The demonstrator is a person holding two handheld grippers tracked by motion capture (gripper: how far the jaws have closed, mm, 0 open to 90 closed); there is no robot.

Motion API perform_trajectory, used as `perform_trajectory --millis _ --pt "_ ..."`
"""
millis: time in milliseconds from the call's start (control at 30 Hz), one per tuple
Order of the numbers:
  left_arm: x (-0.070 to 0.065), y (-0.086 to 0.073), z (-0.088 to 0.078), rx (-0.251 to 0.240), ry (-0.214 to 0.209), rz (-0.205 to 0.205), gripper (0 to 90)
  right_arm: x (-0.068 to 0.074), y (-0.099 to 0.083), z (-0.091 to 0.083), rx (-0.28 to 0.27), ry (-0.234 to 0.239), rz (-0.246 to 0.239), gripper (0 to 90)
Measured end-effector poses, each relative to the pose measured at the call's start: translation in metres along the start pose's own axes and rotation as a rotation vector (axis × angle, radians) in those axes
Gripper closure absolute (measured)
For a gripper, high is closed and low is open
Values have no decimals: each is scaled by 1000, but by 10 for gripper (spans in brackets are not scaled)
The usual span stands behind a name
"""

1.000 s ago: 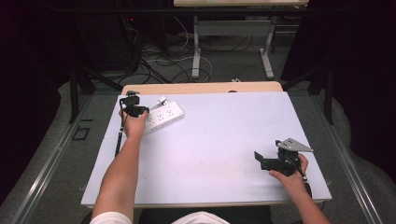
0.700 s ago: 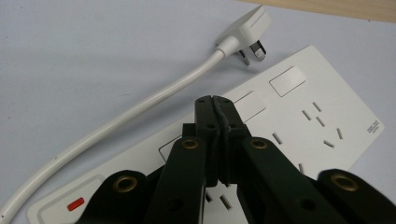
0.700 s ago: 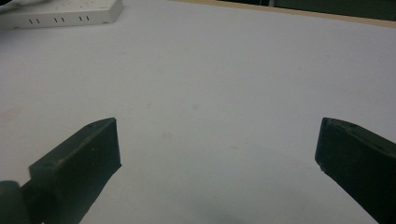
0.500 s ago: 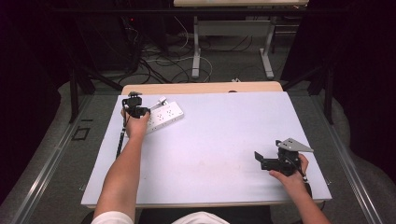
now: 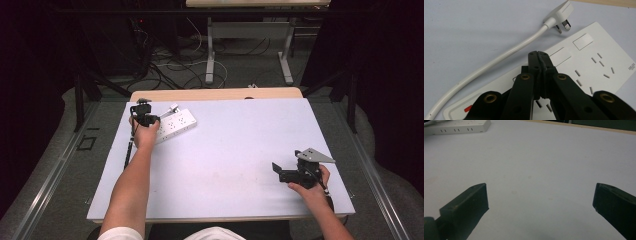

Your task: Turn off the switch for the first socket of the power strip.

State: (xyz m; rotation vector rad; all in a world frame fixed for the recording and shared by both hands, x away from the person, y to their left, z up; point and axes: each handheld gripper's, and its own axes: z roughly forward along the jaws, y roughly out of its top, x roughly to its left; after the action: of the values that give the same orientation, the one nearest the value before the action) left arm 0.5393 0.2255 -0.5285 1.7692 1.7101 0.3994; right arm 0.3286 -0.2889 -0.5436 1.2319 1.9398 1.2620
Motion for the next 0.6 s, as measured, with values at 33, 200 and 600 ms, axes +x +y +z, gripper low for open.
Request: perform_trajectory --millis 33,200,600 --pt "0 0 0 -1 -2 2 900 0 0 0 -5 2 -4 0" --pt "0 0 0 -1 -4 10 900 -1 0 1 -5 2 -13 0" --pt "-2 -1 3 -5 -8 14 900 0 1 -1 3 -1 -8 0"
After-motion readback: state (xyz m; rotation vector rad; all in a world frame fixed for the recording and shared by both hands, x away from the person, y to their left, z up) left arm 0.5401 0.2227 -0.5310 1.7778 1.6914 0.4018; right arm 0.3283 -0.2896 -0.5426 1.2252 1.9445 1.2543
